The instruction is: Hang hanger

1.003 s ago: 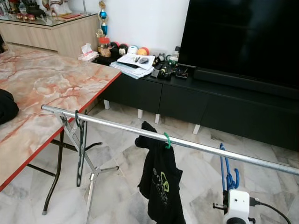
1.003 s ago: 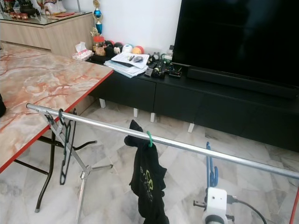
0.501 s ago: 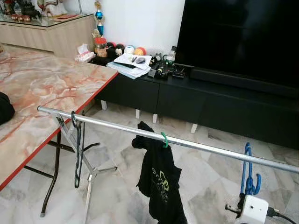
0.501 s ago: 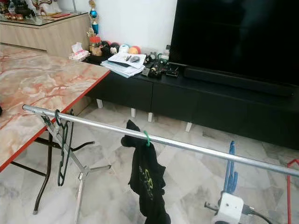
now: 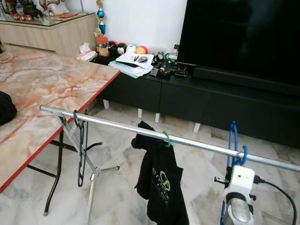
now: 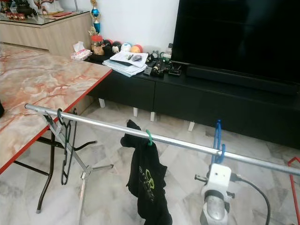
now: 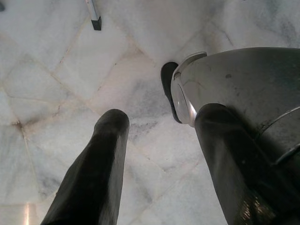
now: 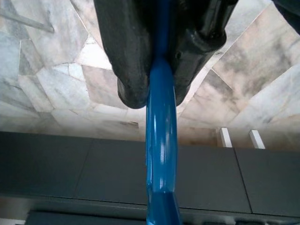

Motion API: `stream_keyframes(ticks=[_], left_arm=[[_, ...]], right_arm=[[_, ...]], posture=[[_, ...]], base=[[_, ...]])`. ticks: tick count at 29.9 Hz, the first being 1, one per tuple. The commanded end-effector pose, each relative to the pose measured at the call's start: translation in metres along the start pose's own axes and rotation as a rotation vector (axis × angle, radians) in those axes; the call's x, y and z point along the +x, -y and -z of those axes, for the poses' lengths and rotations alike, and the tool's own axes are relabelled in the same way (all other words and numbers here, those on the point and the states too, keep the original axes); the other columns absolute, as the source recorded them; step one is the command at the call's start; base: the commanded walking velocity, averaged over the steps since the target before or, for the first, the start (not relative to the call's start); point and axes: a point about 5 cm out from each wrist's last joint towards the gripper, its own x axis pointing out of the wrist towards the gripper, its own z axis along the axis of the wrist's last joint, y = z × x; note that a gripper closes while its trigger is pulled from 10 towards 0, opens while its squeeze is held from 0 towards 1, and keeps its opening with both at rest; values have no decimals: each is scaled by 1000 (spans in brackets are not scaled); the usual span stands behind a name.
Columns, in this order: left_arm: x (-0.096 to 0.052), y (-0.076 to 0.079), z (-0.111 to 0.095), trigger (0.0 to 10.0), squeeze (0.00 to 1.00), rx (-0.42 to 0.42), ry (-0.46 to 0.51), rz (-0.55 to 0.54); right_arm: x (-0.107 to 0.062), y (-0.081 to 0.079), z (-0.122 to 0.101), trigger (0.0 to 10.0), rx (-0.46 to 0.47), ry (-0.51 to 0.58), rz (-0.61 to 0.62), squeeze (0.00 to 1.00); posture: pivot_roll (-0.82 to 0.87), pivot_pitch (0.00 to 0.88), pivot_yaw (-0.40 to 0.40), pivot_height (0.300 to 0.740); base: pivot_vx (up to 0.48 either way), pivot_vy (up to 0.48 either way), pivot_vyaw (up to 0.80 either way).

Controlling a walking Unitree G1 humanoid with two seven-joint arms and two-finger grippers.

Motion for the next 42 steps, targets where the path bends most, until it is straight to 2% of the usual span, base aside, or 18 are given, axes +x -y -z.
stream_keyframes(ticks=[1, 10, 19, 20, 21, 22, 23, 33, 42], left_arm=[[2, 13, -1, 10000, 0, 9, -9, 38], [0, 18, 8, 10000, 0, 2, -24, 43], [0, 19, 11, 10000, 0, 3, -25, 50], [0, 17, 9, 10000, 0, 3, -22, 49], [0, 17, 9, 10000, 0, 3, -22, 49], [0, 17, 8, 10000, 0, 3, -20, 49], [0, 17, 8, 10000, 0, 3, -20, 48], [0, 16, 6, 10000, 0, 8, -18, 47], [1, 17, 4, 10000, 0, 11, -18, 53]], right_arm=[[3, -1, 1, 10000, -7, -43, -1, 0], [4, -5, 9, 10000, 41, -155, -3, 0], [-1, -1, 15, 10000, 48, -186, -11, 0], [-2, -1, 14, 10000, 54, -184, -15, 298], [-2, -1, 14, 10000, 54, -184, -15, 298], [-3, -2, 13, 10000, 60, -180, -19, 714], [-3, -3, 12, 10000, 63, -175, -22, 780], [-13, -6, 6, 10000, 52, -105, -59, 761], [-35, -2, -2, 10000, 50, -2, -96, 745]], posture=[[78, 0, -35, 740], [84, 0, -39, 740], [79, 0, -40, 740], [79, 0, -40, 740], [79, 0, -40, 740], [79, 0, -41, 740], [78, 0, -41, 740], [76, 0, -42, 740], [67, 0, -45, 740]], base=[[0, 0, 0], [0, 0, 0], [0, 0, 0], [0, 0, 0], [0, 0, 0], [0, 0, 0], [0, 0, 0], [0, 0, 0], [0, 0, 0]])
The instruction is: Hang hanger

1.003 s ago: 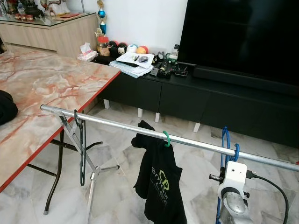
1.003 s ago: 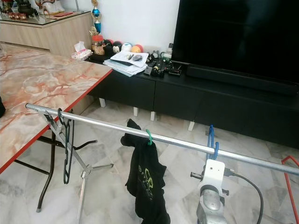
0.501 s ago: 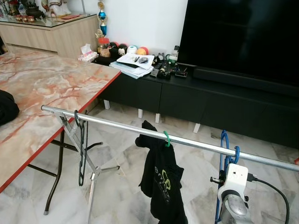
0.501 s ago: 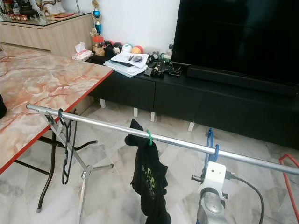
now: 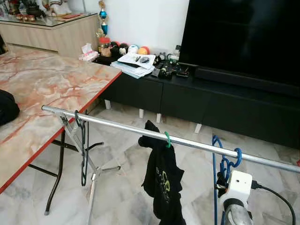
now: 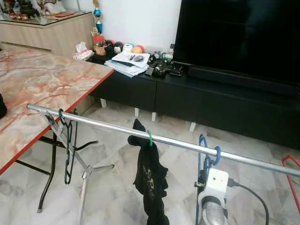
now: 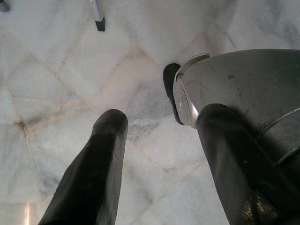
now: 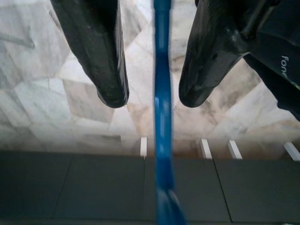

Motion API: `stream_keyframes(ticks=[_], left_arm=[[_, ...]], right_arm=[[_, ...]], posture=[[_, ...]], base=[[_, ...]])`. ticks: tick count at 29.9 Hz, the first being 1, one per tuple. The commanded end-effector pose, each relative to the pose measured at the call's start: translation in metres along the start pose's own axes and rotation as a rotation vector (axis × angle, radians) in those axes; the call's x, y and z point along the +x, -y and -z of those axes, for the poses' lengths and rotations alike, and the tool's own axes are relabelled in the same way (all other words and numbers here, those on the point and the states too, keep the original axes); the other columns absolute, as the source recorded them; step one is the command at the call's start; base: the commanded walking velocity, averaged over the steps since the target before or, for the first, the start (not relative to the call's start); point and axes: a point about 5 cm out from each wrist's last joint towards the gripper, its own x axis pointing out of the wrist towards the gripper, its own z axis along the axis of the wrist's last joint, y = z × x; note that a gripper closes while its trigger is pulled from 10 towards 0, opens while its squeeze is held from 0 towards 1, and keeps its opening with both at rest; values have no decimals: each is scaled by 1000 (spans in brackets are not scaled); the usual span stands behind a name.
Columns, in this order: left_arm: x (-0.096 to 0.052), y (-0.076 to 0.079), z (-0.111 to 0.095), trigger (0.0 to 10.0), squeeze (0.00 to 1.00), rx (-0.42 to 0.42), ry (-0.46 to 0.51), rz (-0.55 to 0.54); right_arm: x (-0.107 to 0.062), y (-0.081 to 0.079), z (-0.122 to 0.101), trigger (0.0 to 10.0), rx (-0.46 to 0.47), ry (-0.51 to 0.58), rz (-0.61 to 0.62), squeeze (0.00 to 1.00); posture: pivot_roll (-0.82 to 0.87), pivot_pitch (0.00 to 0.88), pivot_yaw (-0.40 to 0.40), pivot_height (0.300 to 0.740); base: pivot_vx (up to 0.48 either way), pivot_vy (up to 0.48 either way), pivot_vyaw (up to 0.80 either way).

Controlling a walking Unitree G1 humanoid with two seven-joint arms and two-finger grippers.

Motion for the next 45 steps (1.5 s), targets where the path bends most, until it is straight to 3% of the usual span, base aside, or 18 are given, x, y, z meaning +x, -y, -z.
stream_keyframes(ticks=[1, 12, 13, 14, 15, 22, 28, 32, 45], left_arm=[[1, 15, 3, 10000, 0, 17, -23, 66], [1, 14, 1, 10000, 0, 21, -19, 66], [1, 14, 0, 10000, 0, 20, -16, 61], [1, 14, 0, 10000, 0, 20, -16, 61], [1, 13, 0, 10000, 0, 18, -16, 56], [1, 5, -1, 10000, 0, 22, -16, 14], [0, -16, -7, 10000, 0, 49, 12, -131], [-6, -31, 5, 10000, 0, 45, 18, -210], [-6, -20, 2, 10000, 0, -69, 102, -60]], right_arm=[[-5, -1, -8, 10000, 0, 46, -14, 745], [-28, 4, -13, 10000, 17, 131, -54, 690], [-31, 4, -15, 10000, 10, 155, -78, 439], [-31, 4, -15, 10000, 10, 155, -78, 439], [-32, 3, -16, 10000, 11, 166, -91, 0], [-33, -1, -22, 10000, 0, 199, -122, 0], [-28, -2, -22, 10000, -16, 204, -132, 0], [-24, -3, -25, 10000, -13, 216, -129, 0], [-22, -6, -26, 10000, 13, 233, -139, 0]], posture=[[67, 0, -45, 740], [57, 0, -46, 740], [58, 0, -45, 740], [58, 0, -45, 740], [63, 0, -45, 740], [76, 0, -41, 740], [84, 0, -42, 740], [91, 0, -42, 740], [90, 0, -45, 740]], base=[[0, 0, 0], [0, 0, 0], [0, 0, 0], [0, 0, 0], [0, 0, 0], [0, 0, 0], [0, 0, 0], [0, 0, 0], [0, 0, 0]])
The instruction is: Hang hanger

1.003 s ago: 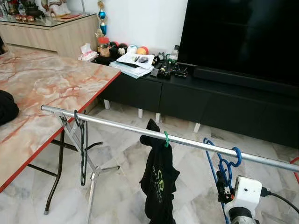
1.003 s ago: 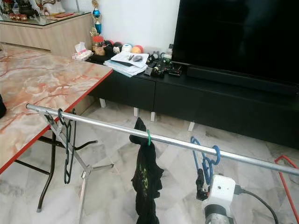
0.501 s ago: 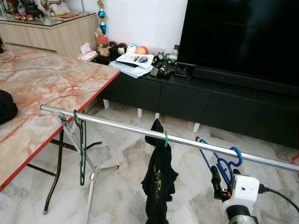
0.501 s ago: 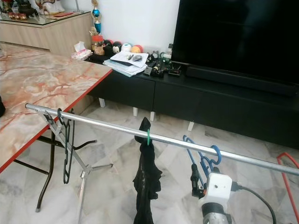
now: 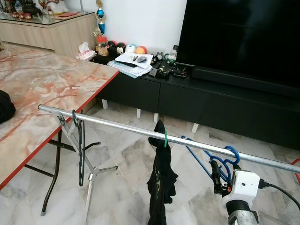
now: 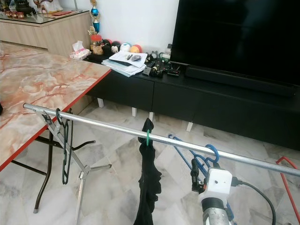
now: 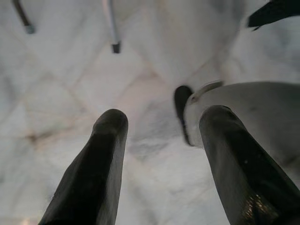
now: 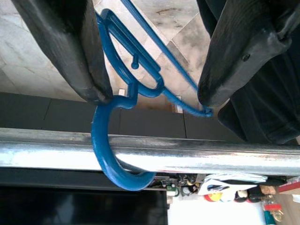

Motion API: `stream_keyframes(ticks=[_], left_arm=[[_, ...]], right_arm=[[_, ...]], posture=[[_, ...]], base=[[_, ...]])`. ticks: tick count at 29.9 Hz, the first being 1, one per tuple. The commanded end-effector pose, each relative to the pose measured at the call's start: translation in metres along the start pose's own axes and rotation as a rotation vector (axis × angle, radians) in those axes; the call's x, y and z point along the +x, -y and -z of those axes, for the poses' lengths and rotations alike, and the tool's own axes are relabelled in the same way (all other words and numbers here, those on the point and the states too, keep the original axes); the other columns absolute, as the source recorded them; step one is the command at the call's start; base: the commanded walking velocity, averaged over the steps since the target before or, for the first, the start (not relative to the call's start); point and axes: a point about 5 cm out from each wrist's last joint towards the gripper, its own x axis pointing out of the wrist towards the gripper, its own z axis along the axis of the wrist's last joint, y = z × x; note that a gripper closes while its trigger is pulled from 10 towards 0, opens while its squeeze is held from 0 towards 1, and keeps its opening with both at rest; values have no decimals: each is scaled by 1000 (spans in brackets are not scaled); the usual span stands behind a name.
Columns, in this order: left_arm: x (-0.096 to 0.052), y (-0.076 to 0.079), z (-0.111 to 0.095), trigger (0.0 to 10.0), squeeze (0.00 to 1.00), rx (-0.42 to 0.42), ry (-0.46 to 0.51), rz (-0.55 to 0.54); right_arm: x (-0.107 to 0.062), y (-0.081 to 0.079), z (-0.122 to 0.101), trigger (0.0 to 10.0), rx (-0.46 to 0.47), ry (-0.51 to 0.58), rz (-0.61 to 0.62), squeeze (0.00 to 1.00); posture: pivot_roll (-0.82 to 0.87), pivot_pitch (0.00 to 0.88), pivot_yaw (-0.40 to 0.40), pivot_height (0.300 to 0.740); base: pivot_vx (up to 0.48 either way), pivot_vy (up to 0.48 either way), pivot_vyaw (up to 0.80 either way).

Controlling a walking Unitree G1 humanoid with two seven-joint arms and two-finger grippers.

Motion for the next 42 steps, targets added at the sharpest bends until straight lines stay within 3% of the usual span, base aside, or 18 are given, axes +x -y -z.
stream_keyframes(ticks=[1, 3, 5, 8, 17, 25, 33, 42], left_arm=[[-2, 0, 5, 10000, 0, -37, -1, 11], [-2, 0, 6, 10000, 0, -44, 2, 23], [-3, 1, 7, 10000, 0, -43, 2, 33], [-3, 1, 7, 10000, 0, -47, 2, 32], [-1, 5, 4, 10000, 0, -55, 10, 45], [-1, 5, 2, 10000, 0, -49, 11, 59], [-3, 5, 7, 10000, 0, -55, -1, 60], [-1, 20, 3, 10000, 0, -59, 16, 77]], right_arm=[[1, 1, -1, 10000, 17, 12, 6, 0], [2, 1, -2, 10000, 43, 18, 7, 0], [3, 1, -2, 10000, 132, 18, 16, 0], [3, -1, 1, 10000, 164, 6, 7, 0], [2, -6, 2, 10000, 168, 5, -24, 0], [-3, 8, 13, 10000, 94, -55, 52, 0], [-2, 12, 9, 10000, 95, -35, 76, 0], [-1, 11, 7, 10000, 101, -22, 83, 0]], posture=[[91, 0, -45, 740], [92, 0, -46, 740], [94, 0, -45, 740], [95, 0, -31, 740], [87, 0, -23, 740], [86, 0, -26, 740], [88, 0, -30, 740], [87, 0, -32, 740]], base=[[0, 0, 0], [0, 0, 0], [0, 0, 0], [0, 0, 0], [0, 0, 0], [0, 0, 0], [-30, 0, 0], [-252, 0, 0]])
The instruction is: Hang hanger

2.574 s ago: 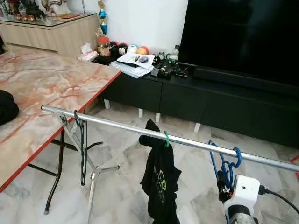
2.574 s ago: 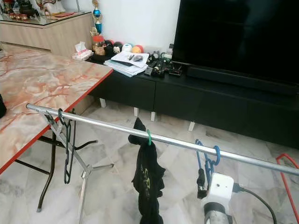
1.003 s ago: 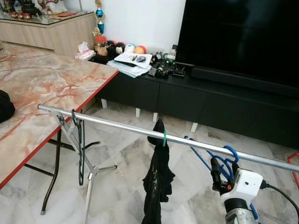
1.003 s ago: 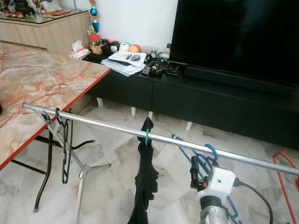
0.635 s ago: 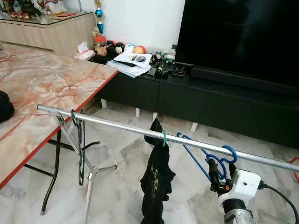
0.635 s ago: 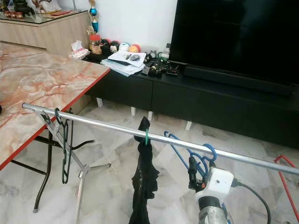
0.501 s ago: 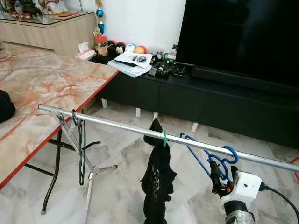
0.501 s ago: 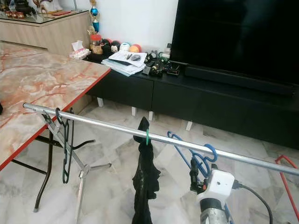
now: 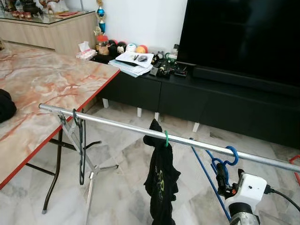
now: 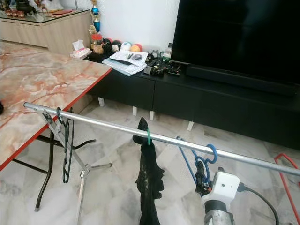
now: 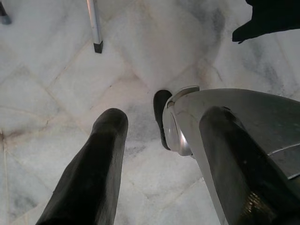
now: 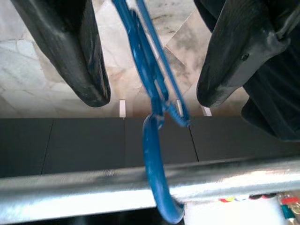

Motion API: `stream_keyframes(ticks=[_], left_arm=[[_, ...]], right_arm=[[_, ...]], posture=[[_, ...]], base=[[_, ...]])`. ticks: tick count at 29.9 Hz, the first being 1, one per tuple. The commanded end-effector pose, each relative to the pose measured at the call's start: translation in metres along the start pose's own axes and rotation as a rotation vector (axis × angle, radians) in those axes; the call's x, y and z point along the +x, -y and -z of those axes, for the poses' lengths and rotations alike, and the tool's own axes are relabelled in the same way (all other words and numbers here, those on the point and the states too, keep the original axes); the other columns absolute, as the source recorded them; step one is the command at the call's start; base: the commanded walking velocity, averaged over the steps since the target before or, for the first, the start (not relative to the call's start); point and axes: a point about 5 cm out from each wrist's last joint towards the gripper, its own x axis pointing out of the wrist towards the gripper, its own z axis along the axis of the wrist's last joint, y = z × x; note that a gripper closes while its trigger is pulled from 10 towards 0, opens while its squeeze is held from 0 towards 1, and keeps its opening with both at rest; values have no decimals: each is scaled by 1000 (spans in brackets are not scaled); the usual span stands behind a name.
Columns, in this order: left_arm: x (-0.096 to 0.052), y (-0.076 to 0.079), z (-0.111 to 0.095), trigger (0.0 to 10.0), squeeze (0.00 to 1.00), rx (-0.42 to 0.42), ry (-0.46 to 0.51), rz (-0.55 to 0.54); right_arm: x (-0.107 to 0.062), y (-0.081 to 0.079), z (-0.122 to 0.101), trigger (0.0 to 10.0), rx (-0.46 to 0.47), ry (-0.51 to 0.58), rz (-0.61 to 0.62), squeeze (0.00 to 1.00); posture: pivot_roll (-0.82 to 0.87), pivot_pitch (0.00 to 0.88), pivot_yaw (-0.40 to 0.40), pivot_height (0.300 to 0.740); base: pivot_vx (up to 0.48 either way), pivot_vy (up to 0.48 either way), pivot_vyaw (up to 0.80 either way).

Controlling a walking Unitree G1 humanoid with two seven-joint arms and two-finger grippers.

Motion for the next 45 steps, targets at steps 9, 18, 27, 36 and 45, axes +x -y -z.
stream_keyframes(ticks=[9, 18, 27, 36, 45], left_arm=[[2, 32, 6, 10000, 0, 3, -32, 39], [-1, 41, 16, 10000, 0, 5, -53, 45], [-1, 38, 16, 10000, 0, 3, -53, 37], [0, 39, 14, 10000, 0, 1, -58, 33], [1, 38, 12, 10000, 0, -4, -55, 35]], right_arm=[[0, 4, 0, 10000, -4, 3, 20, 0], [1, 4, 0, 10000, -3, 4, 26, 0], [5, 3, 3, 10000, -4, -11, 30, 0], [16, 8, 46, 10000, 49, -192, 71, 0], [14, 10, 85, 10000, 33, -413, 81, 0]], posture=[[88, 0, -33, 740], [89, 0, -34, 740], [91, 0, -38, 740], [84, 0, -41, 740], [74, 0, -24, 740]], base=[[-287, 0, 0], [-290, 0, 0], [-290, 0, 0], [-128, 0, 0], [0, 0, 0]])
